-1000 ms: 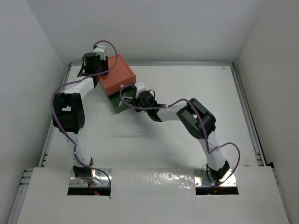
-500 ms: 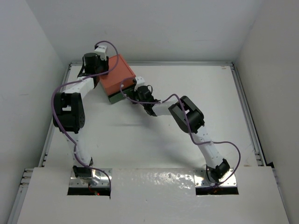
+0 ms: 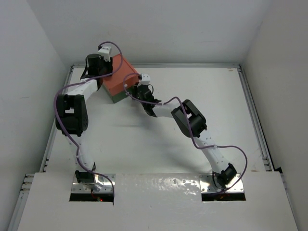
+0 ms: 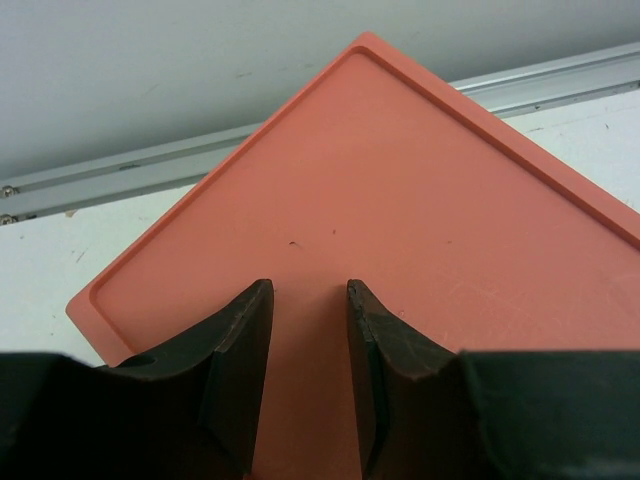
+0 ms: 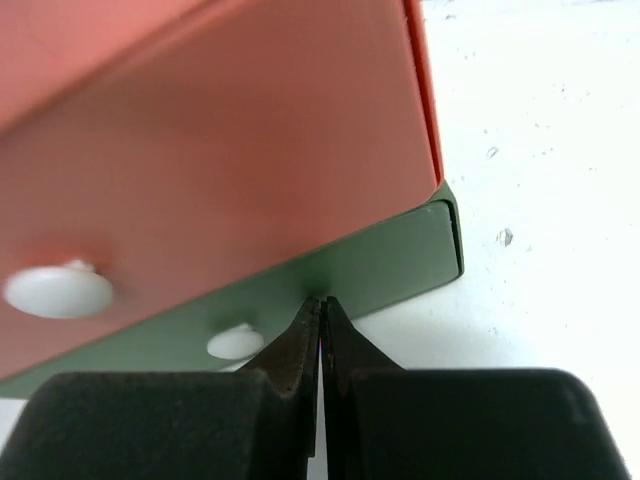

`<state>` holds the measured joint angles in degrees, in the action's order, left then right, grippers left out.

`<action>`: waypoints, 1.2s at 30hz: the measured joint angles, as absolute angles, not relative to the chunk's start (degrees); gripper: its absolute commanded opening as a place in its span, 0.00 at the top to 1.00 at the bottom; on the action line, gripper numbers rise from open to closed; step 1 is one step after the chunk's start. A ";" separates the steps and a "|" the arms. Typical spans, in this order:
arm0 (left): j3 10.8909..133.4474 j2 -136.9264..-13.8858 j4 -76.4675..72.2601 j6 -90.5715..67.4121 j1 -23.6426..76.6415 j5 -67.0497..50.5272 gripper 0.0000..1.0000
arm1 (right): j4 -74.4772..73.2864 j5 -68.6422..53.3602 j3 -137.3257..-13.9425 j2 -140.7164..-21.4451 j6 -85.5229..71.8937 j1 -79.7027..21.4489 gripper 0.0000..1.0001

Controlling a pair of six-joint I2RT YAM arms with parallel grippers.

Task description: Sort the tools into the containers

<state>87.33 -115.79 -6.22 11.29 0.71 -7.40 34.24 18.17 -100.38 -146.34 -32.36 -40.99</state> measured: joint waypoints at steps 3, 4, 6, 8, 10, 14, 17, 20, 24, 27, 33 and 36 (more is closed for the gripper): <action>87.83 -115.96 -5.72 11.55 0.71 -7.44 0.66 | 36.38 18.98 -99.00 -145.93 -33.28 -40.95 1.00; 87.88 -115.96 -5.56 11.60 0.71 -7.53 0.66 | 37.89 19.22 -96.88 -145.10 -33.30 -40.95 1.00; 87.94 -115.96 -5.41 11.75 0.71 -7.77 0.66 | 41.01 19.27 -88.73 -141.60 -32.86 -40.84 1.00; 88.25 -115.96 -4.86 11.81 0.71 -8.08 0.66 | 43.22 19.40 -78.15 -135.76 -32.10 -40.66 1.00; 88.84 -115.98 -4.05 11.84 0.73 -8.27 0.66 | 45.60 19.62 -68.90 -129.58 -31.44 -40.38 0.98; 90.56 -116.16 -1.23 11.79 0.71 -8.43 0.63 | 44.47 15.29 -55.46 -114.15 -31.88 -35.94 0.73; 94.32 -116.68 4.38 10.63 0.62 -8.75 0.57 | 35.79 9.37 -56.27 -106.37 -28.97 -28.25 0.43; 100.57 -117.67 11.97 7.92 -0.05 -9.43 0.56 | 21.76 7.16 -60.80 -100.99 -23.42 -19.97 0.19; 106.24 -116.40 16.51 2.13 -3.11 -11.64 0.54 | 5.52 5.06 -63.22 -96.05 -19.22 -11.00 0.05; 106.13 -112.86 19.49 -2.52 -10.11 -12.78 0.54 | -4.34 3.27 -63.11 -94.19 -19.55 -3.16 0.03; 97.25 -103.77 22.46 -3.62 -27.77 -10.41 0.54 | -14.74 3.92 -58.11 -89.60 -18.72 5.39 0.01; 90.74 -100.20 23.64 -0.86 -29.69 -7.92 0.53 | -16.86 3.81 -56.16 -86.76 -18.04 4.29 0.01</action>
